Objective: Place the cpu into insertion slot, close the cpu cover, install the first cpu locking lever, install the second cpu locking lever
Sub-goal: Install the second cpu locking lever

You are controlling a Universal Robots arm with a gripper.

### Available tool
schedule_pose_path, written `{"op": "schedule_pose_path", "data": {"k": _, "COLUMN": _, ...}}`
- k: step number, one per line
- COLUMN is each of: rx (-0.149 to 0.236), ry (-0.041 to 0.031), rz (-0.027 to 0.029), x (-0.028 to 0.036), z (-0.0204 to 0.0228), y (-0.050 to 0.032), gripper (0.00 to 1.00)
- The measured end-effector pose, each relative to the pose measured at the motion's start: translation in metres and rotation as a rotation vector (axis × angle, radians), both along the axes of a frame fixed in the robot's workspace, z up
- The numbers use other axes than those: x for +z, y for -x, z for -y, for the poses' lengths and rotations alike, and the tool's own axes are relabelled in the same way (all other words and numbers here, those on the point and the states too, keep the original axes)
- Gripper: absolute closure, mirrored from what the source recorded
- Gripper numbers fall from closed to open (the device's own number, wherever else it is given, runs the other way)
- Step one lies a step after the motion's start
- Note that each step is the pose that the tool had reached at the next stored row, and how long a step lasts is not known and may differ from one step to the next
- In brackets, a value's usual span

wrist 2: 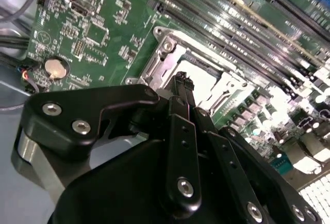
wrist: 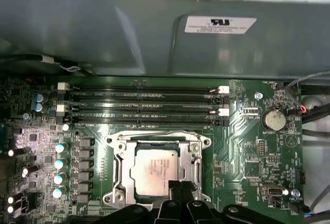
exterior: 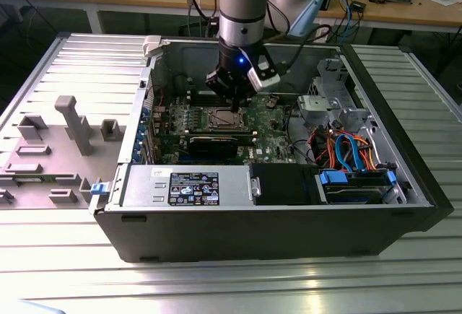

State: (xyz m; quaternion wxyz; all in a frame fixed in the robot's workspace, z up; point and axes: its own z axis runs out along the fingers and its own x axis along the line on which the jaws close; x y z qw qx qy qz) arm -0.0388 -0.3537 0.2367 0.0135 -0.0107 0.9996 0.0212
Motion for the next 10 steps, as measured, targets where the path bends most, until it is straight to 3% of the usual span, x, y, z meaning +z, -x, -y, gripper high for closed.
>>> {"op": "schedule_pose_path", "data": {"k": 2, "rx": 0.000, "ry": 0.0000, "rz": 0.0000, "x": 0.0000, "z": 0.0051, "y": 0.0000, "gripper": 0.89}}
{"op": "schedule_pose_path", "data": {"k": 10, "rx": 0.000, "ry": 0.0003, "rz": 0.0000, "x": 0.0000, "z": 0.0058, "y": 0.0000, "gripper": 0.89}}
